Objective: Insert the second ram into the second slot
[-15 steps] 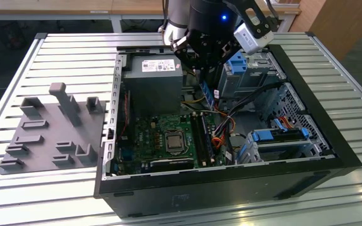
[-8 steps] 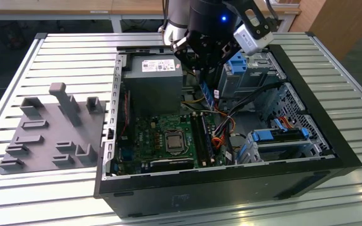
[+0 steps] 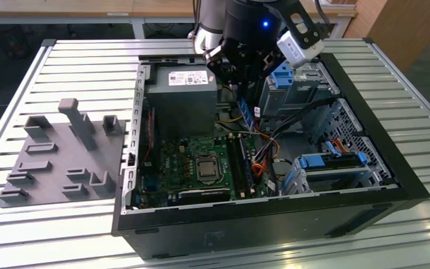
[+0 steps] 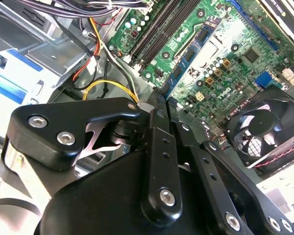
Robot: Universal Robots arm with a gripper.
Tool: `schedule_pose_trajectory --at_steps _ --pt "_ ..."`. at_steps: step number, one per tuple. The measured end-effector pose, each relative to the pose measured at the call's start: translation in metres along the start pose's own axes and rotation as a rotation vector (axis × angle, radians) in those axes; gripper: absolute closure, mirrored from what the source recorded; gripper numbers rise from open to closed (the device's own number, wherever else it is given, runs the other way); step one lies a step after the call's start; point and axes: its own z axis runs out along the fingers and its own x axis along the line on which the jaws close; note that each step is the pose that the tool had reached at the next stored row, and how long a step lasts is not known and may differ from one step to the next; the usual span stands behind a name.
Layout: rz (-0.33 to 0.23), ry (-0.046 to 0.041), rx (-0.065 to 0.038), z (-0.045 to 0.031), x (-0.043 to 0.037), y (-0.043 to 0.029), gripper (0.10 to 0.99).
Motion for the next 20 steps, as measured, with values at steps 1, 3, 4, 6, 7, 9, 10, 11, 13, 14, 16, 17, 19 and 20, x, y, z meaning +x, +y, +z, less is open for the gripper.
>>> schedule_pose_trajectory --at_steps 1,3,4,6,7,9,10,11,13,14,16,17,19,20 --pt "0.0 -0.0001 0.0 0.0003 0.0 0.0 0.949" --pt "0.001 -0.0001 0.0 0.0009 0.0 0.0 0.949" --pt "0.001 0.0 0.0 0.0012 0.0 0.0 0.949" --pt "0.001 0.0 0.0 0.0018 0.0 -0.0001 0.949" --pt "0.001 0.0 0.0 0.0021 0.0 -0.0001 0.949" --pt "0.001 -0.0001 0.0 0.0027 0.0 -0.0001 0.949" --pt "0.001 -0.0001 0.0 0.003 0.0 -0.0001 0.949" --pt "0.002 0.0 0.0 0.0033 0.0 -0.0001 0.949" --pt "0.002 -0.0001 0.0 0.0039 0.0001 -0.0002 0.949" --pt "0.003 -0.0002 0.0 0.0044 0.0001 -0.0003 0.949" --pt "0.006 -0.0002 0.0 0.0053 0.0001 -0.0004 0.949" --pt "0.007 -0.0002 0.0 0.0059 0.0001 -0.0005 0.949" --pt "0.012 -0.0003 0.001 0.0069 0.0002 -0.0009 0.949" --pt "0.013 -0.0003 0.001 0.0074 0.0002 -0.0011 0.949"
